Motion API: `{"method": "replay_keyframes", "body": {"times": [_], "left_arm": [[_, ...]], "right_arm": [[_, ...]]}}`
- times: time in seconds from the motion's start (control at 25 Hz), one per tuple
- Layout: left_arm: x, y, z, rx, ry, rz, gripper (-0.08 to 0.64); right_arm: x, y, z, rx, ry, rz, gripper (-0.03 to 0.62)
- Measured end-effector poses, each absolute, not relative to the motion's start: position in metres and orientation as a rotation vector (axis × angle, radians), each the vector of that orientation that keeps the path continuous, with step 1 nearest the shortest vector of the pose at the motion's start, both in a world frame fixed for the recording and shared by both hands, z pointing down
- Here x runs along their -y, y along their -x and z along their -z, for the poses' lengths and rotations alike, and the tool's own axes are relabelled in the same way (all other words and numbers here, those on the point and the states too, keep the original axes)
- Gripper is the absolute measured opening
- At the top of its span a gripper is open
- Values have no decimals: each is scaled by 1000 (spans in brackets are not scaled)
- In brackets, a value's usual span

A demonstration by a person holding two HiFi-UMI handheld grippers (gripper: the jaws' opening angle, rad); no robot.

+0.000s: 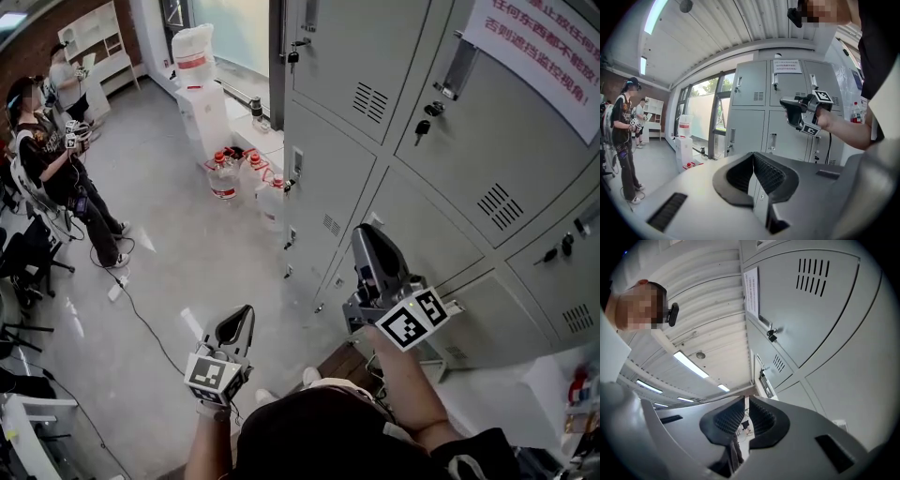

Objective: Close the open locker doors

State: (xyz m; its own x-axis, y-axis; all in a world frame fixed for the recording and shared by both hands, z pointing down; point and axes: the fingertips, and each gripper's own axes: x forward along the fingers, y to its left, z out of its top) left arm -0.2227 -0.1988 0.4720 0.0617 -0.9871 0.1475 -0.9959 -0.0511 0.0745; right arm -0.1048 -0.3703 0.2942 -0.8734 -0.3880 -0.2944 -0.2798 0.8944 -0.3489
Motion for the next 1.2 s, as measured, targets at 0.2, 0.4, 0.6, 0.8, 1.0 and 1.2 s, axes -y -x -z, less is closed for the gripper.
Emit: {"method": "replay_keyframes", "body": {"times": [0.2, 0.4, 0.6, 0.8, 1.0, 1.2], "left_arm": [[176, 225, -475, 2007, -2194, -59, 19], [160, 227, -480, 1979, -2202, -70, 20], [151, 220, -487, 1933, -2229, -84, 18], [146, 216, -493, 1892, -2257, -115, 20], [145, 212, -493, 1864, -2293, -128, 20], [146, 210, -495, 1841, -2314, -157, 20]], "right_arm": [[325, 123, -339, -2822, 470, 457, 48], [279, 136, -387, -2962, 430, 459, 48], [241, 141, -425, -3088, 405, 386, 48], [221, 137, -446, -3147, 437, 344, 48], [207, 135, -458, -3159, 456, 372, 48], [203, 135, -462, -3186, 455, 328, 48]]}}
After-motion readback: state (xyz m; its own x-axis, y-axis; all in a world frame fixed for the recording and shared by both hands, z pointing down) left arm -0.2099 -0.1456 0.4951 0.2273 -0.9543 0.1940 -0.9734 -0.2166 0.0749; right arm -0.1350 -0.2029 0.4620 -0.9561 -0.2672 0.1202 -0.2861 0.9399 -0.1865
